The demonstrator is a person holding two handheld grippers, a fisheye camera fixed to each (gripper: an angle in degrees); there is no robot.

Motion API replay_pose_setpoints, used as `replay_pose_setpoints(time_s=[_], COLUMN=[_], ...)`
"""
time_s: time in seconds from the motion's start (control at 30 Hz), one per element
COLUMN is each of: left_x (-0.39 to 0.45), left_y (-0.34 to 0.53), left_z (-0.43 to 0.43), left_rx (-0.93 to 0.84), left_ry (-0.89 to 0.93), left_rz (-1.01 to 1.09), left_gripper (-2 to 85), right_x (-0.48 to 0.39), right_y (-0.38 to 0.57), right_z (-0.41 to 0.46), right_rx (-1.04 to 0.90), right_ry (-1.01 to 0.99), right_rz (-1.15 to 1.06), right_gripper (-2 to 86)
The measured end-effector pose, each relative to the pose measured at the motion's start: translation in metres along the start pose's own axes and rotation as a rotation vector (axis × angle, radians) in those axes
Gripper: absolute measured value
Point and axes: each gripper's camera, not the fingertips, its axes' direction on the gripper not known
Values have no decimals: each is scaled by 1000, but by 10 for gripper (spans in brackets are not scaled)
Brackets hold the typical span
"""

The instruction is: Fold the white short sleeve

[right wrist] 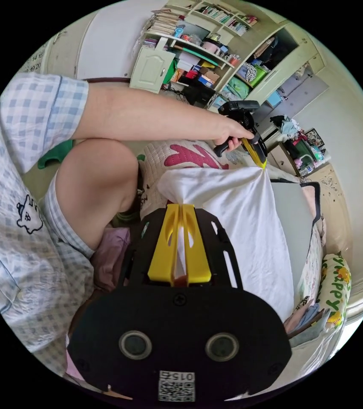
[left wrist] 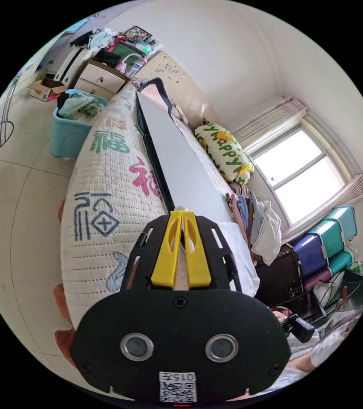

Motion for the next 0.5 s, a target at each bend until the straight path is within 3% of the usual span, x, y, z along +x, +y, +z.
replay_pose_setpoints(time_s=[0.1,0.27,0.4,0.5], left_x=[-20,-33,-22,-20], left_y=[0,8,6,5], left_z=[-30,-17,4,18], left_rx=[65,-60,-143,-166], left_ry=[39,112,147,131], left_rz=[-29,-13,43,51], left_gripper=[-8,8,69,69], right_x=[-4,-14,-14,-24], right_y=[-6,-10,-8,-14], right_z=[8,15,-4,-6], right_rx=[-4,-17,53,84], right_ry=[15,77,152,93], right_rz=[-25,-75,-32,-80], right_gripper=[-4,16,79,85])
